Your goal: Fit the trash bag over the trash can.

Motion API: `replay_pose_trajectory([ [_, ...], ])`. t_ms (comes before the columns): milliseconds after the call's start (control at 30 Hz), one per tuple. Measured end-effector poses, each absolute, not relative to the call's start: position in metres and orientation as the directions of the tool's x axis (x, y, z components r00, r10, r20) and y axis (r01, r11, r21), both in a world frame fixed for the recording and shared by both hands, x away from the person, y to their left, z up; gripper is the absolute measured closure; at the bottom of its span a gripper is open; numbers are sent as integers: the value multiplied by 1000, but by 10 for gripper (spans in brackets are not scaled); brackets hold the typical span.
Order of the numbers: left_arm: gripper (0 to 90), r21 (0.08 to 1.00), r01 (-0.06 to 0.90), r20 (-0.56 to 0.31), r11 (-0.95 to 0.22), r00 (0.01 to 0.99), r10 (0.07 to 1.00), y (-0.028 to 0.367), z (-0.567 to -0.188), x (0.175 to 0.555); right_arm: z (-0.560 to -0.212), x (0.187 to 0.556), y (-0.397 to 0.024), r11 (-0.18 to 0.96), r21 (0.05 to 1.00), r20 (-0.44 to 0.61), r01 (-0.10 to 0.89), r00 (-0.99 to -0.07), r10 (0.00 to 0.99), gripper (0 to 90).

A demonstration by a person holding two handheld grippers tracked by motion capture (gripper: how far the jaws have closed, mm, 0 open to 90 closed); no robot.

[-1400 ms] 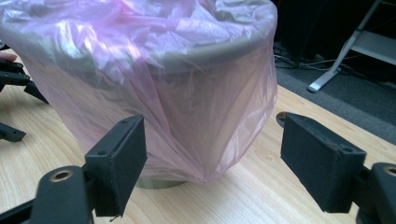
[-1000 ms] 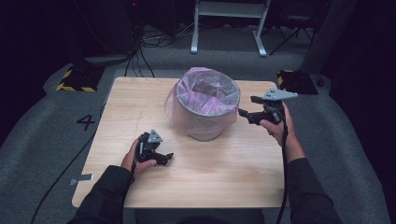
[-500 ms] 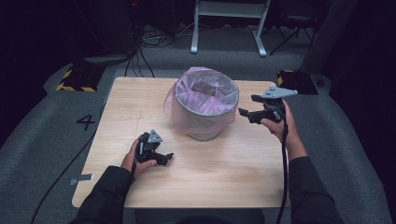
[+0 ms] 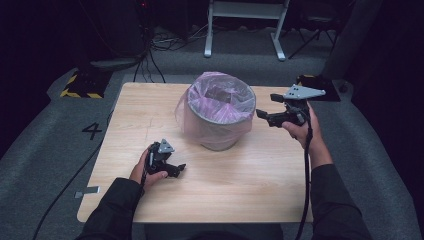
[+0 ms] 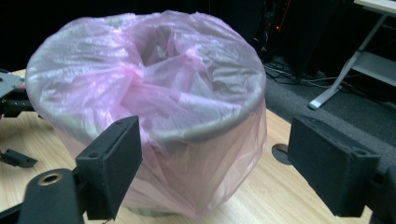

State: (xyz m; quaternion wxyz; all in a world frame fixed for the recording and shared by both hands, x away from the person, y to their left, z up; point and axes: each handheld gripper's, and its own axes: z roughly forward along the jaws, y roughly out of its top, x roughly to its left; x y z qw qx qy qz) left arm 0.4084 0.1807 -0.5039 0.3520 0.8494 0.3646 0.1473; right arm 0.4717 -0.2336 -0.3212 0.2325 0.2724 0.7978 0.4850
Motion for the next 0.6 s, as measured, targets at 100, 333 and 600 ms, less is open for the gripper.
replay_pose_trajectory([
  [100, 107, 705, 516, -6, -486, 691, 723, 181, -504, 408, -318, 474, -232, 379, 902, -107, 208, -741, 663, 182],
  [333, 107, 705, 516, -6, -486, 691, 723, 181, -504, 408, -308, 480, -223, 368, 907, -100, 205, -744, 660, 183],
  [600, 107, 705, 516, -6, -486, 691, 723, 181, -504, 408, -301, 487, -210, 383, 901, -112, 201, -747, 656, 186],
])
